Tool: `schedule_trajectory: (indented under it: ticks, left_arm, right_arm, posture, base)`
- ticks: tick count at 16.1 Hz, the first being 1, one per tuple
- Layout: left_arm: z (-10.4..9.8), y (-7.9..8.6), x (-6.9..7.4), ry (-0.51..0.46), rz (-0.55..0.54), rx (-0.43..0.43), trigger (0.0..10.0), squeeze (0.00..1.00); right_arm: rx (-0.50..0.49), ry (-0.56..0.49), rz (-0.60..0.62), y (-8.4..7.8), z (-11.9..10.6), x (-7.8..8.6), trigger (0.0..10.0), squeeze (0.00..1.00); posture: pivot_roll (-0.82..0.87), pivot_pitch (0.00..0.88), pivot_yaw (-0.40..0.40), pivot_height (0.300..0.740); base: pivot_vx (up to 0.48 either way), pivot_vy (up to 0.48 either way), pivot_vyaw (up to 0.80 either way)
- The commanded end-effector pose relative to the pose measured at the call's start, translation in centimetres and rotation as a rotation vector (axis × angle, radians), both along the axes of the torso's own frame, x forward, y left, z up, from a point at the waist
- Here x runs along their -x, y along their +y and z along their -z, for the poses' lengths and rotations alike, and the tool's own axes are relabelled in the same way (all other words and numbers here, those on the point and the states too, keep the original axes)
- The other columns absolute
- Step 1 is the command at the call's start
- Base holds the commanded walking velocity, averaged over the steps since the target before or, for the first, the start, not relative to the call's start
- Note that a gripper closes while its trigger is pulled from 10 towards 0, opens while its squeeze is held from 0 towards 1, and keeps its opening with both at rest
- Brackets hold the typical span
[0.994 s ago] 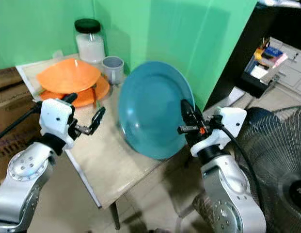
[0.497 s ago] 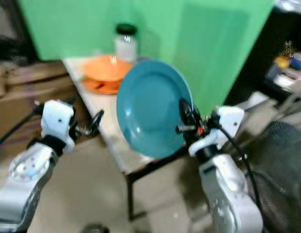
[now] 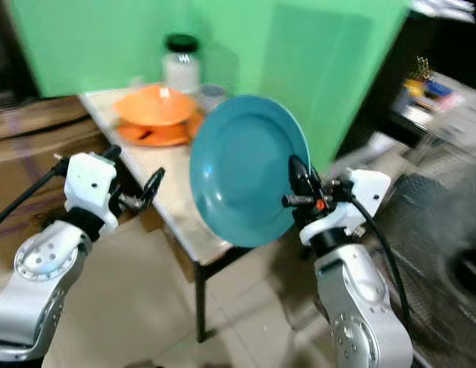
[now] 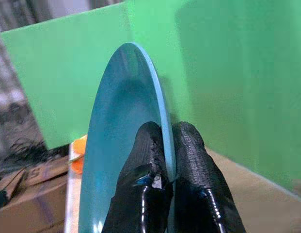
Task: Setting the table
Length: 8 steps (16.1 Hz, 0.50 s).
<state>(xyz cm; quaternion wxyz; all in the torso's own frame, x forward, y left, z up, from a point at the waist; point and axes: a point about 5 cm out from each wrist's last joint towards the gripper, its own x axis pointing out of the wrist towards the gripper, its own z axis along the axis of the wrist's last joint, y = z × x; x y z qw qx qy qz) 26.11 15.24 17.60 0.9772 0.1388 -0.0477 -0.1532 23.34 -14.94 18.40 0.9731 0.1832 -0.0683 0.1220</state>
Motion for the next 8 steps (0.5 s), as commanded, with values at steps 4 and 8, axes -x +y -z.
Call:
schedule_trajectory:
  ticks: [4,8]
  left_arm:
    - [-0.19,-0.63,-0.15,-0.012,0.023,-0.007,10.0,0.00]
    - [-0.15,-0.69,-0.11,-0.013,0.020,-0.006,10.0,0.00]
  right_arm:
    - [-0.004,-0.041,0.035,-0.56,-1.07,-0.02,10.0,0.00]
    - [-0.007,-0.044,0.036,-0.61,-1.21,-0.04,10.0,0.00]
  posture:
    - [0.00,0.000,-0.066,0.740]
    - [0.00,0.000,-0.071,0.740]
  base:
    - [0.000,0.000,-0.80]
    - [0.000,0.000,-0.80]
